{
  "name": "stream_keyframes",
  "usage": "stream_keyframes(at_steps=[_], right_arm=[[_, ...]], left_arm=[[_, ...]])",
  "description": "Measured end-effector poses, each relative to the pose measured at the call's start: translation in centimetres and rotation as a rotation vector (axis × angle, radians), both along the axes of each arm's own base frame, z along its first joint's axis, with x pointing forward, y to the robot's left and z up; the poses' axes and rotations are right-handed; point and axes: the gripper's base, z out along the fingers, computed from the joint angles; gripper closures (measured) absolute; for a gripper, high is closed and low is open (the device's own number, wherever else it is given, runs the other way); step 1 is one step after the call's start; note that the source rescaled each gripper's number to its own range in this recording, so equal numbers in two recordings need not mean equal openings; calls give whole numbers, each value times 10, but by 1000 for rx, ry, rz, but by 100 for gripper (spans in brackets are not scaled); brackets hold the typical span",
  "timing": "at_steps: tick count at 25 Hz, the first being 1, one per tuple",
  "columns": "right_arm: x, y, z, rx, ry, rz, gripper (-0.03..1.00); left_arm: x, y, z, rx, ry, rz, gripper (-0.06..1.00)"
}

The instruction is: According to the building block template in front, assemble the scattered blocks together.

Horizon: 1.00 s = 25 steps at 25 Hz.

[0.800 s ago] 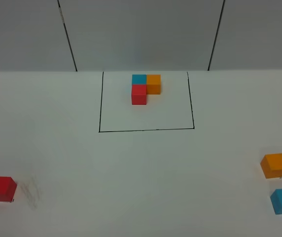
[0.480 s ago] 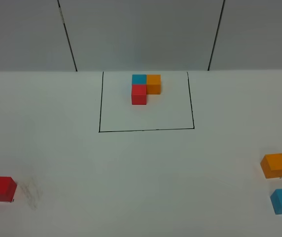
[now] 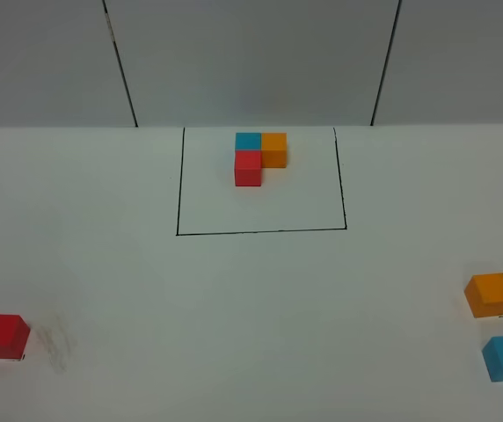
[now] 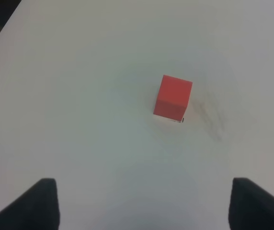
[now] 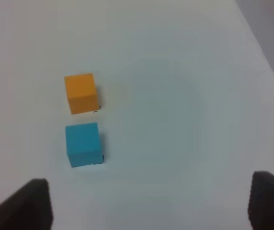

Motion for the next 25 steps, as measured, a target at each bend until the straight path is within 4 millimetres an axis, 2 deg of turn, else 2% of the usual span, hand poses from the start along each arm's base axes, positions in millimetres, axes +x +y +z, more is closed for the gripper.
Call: stream_keyframes(at_steps=[12,20,25], right_arm=[[0,0,0,0,0,0,28],[0,0,0,0,0,0,28],[0,0,0,0,0,0,28]], left_arm=[[0,0,0,3,1,-1,35],[-2,8,1,135,25,20,35],[-8,14,11,200,13,73,35]])
